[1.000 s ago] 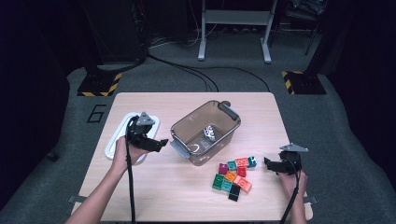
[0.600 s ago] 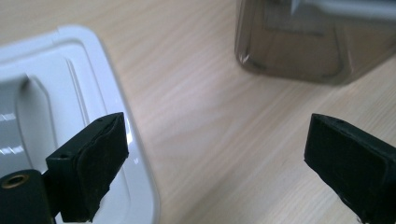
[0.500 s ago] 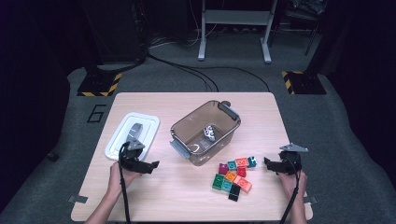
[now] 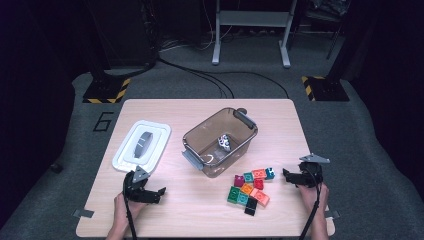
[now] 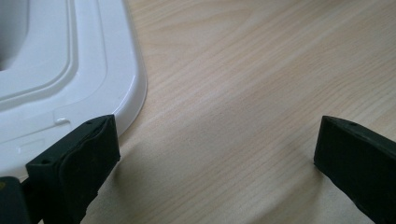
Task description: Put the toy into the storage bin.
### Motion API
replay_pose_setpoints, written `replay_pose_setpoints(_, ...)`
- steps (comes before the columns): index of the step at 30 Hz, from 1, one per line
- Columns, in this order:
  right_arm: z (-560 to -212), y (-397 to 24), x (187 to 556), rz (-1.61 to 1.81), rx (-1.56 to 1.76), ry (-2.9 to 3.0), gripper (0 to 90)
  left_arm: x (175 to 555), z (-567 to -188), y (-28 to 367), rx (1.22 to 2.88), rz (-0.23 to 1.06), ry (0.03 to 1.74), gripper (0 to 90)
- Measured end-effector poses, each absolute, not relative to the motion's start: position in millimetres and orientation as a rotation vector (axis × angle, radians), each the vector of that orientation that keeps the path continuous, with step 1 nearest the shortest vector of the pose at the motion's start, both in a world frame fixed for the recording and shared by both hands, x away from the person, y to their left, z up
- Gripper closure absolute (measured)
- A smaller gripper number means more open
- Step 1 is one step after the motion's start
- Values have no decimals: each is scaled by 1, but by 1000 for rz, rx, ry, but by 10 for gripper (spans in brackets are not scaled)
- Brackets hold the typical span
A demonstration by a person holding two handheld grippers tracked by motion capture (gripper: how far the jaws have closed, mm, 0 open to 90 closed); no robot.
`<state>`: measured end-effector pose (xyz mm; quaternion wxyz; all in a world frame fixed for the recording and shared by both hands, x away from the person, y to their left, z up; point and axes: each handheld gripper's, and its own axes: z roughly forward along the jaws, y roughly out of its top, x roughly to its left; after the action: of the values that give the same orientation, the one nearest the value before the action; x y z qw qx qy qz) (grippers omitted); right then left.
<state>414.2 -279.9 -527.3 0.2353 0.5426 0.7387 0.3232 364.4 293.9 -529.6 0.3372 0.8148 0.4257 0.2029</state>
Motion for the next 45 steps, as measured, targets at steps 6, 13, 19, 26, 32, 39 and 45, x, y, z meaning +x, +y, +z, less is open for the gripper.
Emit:
replay_pose_setpoints(6,-527,-280,414,885,1491,2027,106,359,-530,291,2128,529,1110,0)
replay_pose_setpoints(13,-527,-279,415,886,1499,2031,92,355,-530,294,2129,484,1128,0)
replay_pose_setpoints(19,-520,-279,413,928,1567,2013,80,355,-530,294,2132,482,1129,0)
replay_pose_setpoints(26,-495,-254,406,1078,1533,2018,146,355,-531,293,2114,491,1138,0)
replay_pose_setpoints(32,-491,-223,403,1055,1482,2128,361,355,-531,292,2111,492,1140,1)
replay_pose_setpoints(39,-494,-219,403,989,1514,2164,605,355,-532,292,2109,496,1142,1)
replay_pose_setpoints(45,-494,-226,407,970,1527,2157,599,354,-531,292,2110,496,1144,1)
